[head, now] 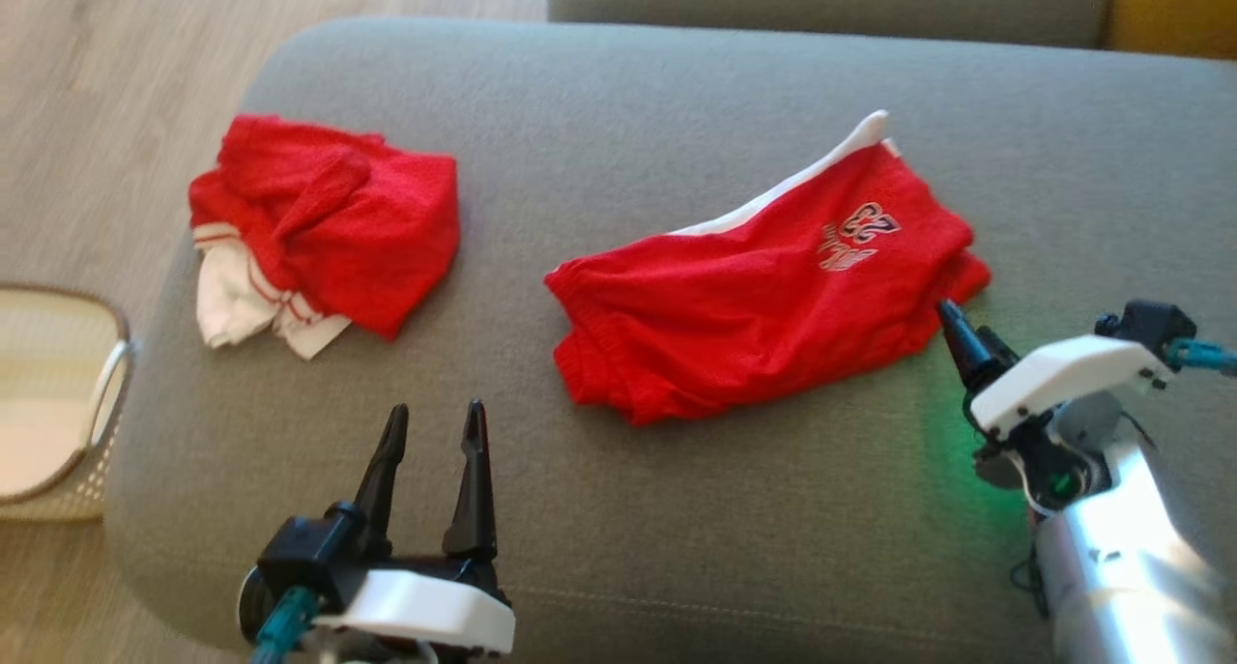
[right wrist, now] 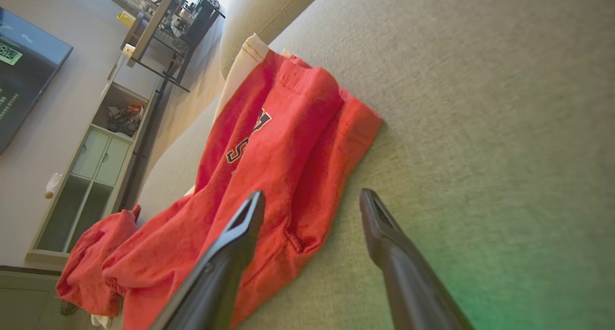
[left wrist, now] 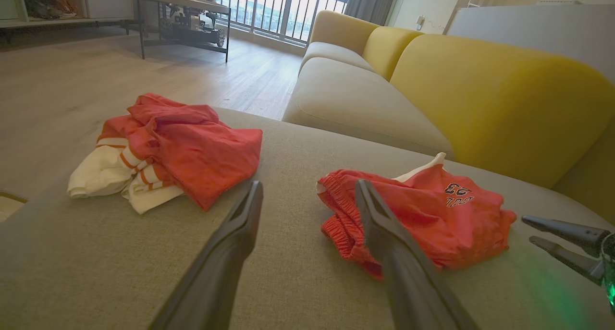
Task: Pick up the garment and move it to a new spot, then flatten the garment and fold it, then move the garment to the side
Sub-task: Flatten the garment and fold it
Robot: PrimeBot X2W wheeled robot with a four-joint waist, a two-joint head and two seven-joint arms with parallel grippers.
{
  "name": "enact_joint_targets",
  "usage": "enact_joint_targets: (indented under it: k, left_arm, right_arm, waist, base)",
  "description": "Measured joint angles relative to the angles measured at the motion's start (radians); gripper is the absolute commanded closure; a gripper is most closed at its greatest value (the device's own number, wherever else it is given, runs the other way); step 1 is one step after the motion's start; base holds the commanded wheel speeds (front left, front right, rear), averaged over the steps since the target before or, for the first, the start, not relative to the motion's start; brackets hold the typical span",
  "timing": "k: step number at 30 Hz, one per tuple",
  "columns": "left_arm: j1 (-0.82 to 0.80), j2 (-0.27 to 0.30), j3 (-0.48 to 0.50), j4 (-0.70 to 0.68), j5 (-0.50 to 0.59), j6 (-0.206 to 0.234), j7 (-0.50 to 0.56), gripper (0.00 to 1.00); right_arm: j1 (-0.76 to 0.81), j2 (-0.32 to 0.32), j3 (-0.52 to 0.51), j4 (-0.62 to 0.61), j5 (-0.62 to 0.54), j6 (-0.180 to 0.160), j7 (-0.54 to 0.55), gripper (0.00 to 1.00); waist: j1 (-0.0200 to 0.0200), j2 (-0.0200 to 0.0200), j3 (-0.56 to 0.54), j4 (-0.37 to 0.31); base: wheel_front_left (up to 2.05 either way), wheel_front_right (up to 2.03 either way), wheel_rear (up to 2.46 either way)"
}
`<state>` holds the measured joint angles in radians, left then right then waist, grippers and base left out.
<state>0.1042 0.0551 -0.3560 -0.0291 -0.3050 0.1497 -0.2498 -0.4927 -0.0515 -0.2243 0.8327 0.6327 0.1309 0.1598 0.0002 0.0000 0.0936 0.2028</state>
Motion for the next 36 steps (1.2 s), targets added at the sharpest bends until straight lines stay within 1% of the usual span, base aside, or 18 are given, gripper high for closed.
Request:
enact_joint_targets:
  k: [4,9,11,22,27,28,29,36]
  left_arm:
    - [-0.024,0.0,-0.017,-0.01,0.0,0.018,0.0,0.0]
    - [-0.039,0.0,-0.054,-0.014,0.01,0.019,0.0,0.0]
    - [-0.043,0.0,-0.067,-0.016,0.013,0.028,0.0,0.0]
    - [-0.079,-0.002,-0.113,-0.026,0.013,0.045,0.0,0.0]
    - [-0.098,-0.002,-0.121,-0.031,0.013,0.054,0.0,0.0]
    - [-0.098,-0.002,-0.123,-0.032,0.013,0.056,0.0,0.0]
    - [-0.098,-0.002,-0.123,-0.032,0.013,0.056,0.0,0.0]
    - [-0.098,-0.002,-0.111,-0.024,0.007,0.061,0.0,0.0]
  right_arm:
    - [-0.096,-0.001,-0.067,0.114,0.01,0.0,0.012,0.0]
    - [-0.178,-0.004,-0.126,0.221,0.006,0.0,0.016,0.0]
    - [-0.206,-0.008,-0.132,0.244,-0.016,0.0,0.012,0.0]
    - [-0.323,-0.021,-0.172,0.365,-0.044,0.0,-0.022,0.0]
    - [-0.36,-0.028,-0.177,0.396,-0.054,0.0,-0.03,0.0]
    - [-0.364,-0.029,-0.177,0.399,-0.054,0.0,-0.029,0.18]
    - [-0.364,-0.029,-0.177,0.399,-0.054,0.0,-0.029,1.0]
    - [-0.368,-0.031,-0.165,0.421,-0.064,0.0,-0.058,1.0]
  waist:
    - [0.0,0.0,0.038,0.028]
    - [-0.0002,0.0,0.069,0.053]
    - [-0.0002,0.0,0.08,0.06]
    - [-0.0002,0.0,0.117,0.078]
    - [-0.0002,0.0,0.131,0.084]
    - [-0.0002,0.0,0.133,0.084]
    - [-0.0002,0.0,0.133,0.084]
    - [-0.0002,0.0,0.124,0.072]
  base:
    - [0.0,0.0,0.0]
    - [0.0,0.0,0.0]
    - [0.0,0.0,0.0]
    - [0.0,0.0,0.0]
    - [0.0,0.0,0.0]
    - [0.0,0.0,0.0]
    - [0.0,0.0,0.0]
    - [0.0,0.0,0.0]
